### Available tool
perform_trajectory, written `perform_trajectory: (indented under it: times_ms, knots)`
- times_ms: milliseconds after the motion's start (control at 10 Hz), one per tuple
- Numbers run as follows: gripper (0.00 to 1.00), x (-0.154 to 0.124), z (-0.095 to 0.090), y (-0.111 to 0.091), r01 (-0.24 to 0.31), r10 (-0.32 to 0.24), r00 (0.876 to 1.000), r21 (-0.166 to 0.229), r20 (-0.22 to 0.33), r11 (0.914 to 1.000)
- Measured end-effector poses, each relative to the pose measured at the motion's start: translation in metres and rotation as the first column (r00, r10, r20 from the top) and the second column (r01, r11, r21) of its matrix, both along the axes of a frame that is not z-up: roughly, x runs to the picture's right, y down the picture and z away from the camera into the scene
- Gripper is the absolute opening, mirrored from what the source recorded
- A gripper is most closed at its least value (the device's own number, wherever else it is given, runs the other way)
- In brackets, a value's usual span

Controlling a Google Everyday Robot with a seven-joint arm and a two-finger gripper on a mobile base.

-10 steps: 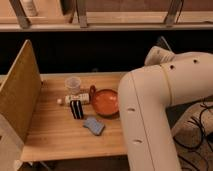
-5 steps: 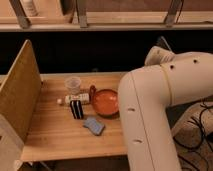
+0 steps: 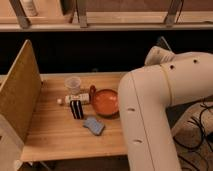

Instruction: Knock the eraser over

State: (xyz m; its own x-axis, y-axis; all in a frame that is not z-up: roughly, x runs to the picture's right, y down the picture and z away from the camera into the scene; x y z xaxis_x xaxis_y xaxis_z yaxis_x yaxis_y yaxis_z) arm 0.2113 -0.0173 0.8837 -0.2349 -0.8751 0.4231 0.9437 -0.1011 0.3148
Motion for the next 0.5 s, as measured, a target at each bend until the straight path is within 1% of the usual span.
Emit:
perform_trajectory:
  times_ms: [100,200,300,400,500]
  knots:
    - [0.80,0.0000,0.0000,0.0000,0.000,0.000,1.000,0.000,0.000,1.0000]
    - [0.77,0.0000,0.0001,0.0002,0.000,0.000,1.000,0.000,0.000,1.0000]
    - [0.71,0.0000,0.0001,0.0002,0.000,0.000,1.000,0.000,0.000,1.0000]
    - [0.62,0.0000,0.0001,0.0002,0.000,0.000,1.000,0.000,0.000,1.0000]
    - [0.49,0.0000,0.0001,0.0002,0.000,0.000,1.000,0.000,0.000,1.0000]
